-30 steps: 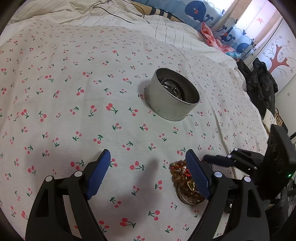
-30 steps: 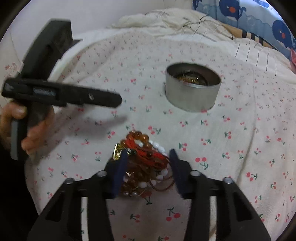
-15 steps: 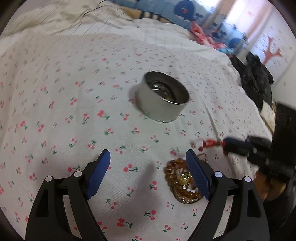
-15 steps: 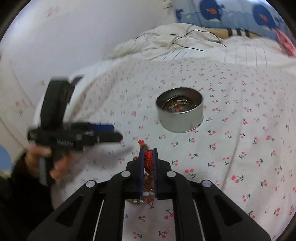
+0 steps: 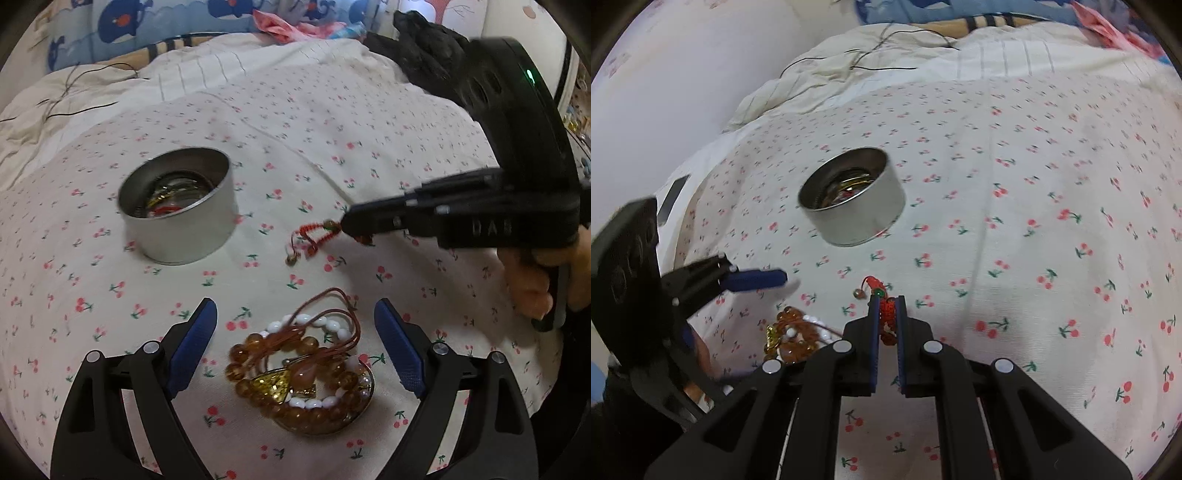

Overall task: Organize jewelry
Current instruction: 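Grasp a red string bracelet with the right tool and lift it, then carry the red bracelet over the tin with the right tool while the left tool grasps the gold-pendant cord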

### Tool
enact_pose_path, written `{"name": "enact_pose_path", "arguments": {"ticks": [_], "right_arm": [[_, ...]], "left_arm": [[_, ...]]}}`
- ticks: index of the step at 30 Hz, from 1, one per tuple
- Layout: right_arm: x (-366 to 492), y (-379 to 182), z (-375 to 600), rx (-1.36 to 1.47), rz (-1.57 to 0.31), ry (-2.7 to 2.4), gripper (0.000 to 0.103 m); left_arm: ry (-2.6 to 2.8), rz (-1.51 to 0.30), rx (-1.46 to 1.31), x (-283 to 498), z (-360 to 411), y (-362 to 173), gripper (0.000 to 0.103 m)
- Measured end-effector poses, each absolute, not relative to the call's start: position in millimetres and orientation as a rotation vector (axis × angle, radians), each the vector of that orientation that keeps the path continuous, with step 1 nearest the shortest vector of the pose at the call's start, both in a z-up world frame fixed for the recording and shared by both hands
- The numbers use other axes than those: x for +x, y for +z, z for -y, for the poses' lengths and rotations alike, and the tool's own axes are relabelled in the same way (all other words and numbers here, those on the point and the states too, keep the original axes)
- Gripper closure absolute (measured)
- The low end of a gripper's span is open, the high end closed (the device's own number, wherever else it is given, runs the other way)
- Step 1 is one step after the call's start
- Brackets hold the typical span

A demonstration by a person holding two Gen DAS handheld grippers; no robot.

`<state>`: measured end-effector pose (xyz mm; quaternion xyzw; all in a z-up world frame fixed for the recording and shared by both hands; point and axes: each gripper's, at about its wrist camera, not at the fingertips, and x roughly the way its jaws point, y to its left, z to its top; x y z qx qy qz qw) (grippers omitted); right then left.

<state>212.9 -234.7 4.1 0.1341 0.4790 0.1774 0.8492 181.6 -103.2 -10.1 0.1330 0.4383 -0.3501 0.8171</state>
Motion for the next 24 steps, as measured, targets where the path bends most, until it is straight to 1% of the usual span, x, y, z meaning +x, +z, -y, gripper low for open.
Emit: {"name": "enact_pose_path", "arguments": {"ticks": [1, 3, 4, 5, 7, 8, 9, 18, 19, 20, 21, 22, 24], "right_arm": [[213, 4, 235, 0.286, -1.011, 0.371, 0.094], [215, 3, 235, 0.289, -1.017, 0.369, 0.094], [214, 3, 235, 0.286, -1.020, 0.367, 0.091], [214, 1, 234, 0.286, -1.023, 0.366, 0.091], [213, 0, 235, 0.287, -1.027, 0.362, 0.091], [214, 0, 235, 0.287, -1.029, 0.360, 0.091], [214, 0, 235, 0.289, -1.029, 0.359, 0.091], [215, -3, 234, 0.284, -1.045, 0.358, 0.091], [216, -4, 233, 0.278, -1.054, 0.355, 0.088], [216, -7, 231, 0.267, -1.067, 0.349, 0.066], [216, -8, 229, 0.252, -1.068, 0.336, 0.056], [216, -9, 225, 0.230, -1.067, 0.334, 0.051], [216, -11, 216, 0.173, -1.067, 0.338, 0.051]], "left_arm": [[-0.753, -0.949, 0.267, 183, 102, -12, 0.023], [-0.759, -0.986, 0.259, 186, 100, -17, 0.066], [-0.734, -0.990, 0.287, 188, 100, -20, 0.075], [-0.730, -0.988, 0.303, 187, 99, -21, 0.084], [-0.718, -0.980, 0.319, 187, 99, -20, 0.091], [-0.714, -0.972, 0.324, 186, 98, -19, 0.096], [-0.713, -0.966, 0.321, 185, 97, -17, 0.099], [-0.718, -0.943, 0.095, 203, 61, 7, 0.100], [-0.720, -0.940, 0.069, 205, 57, 9, 0.100], [-0.719, -0.937, 0.056, 207, 55, 10, 0.100], [-0.715, -0.934, 0.045, 208, 52, 12, 0.100], [-0.713, -0.932, 0.041, 209, 52, 13, 0.100], [-0.707, -0.926, 0.032, 209, 50, 16, 0.100]]}}
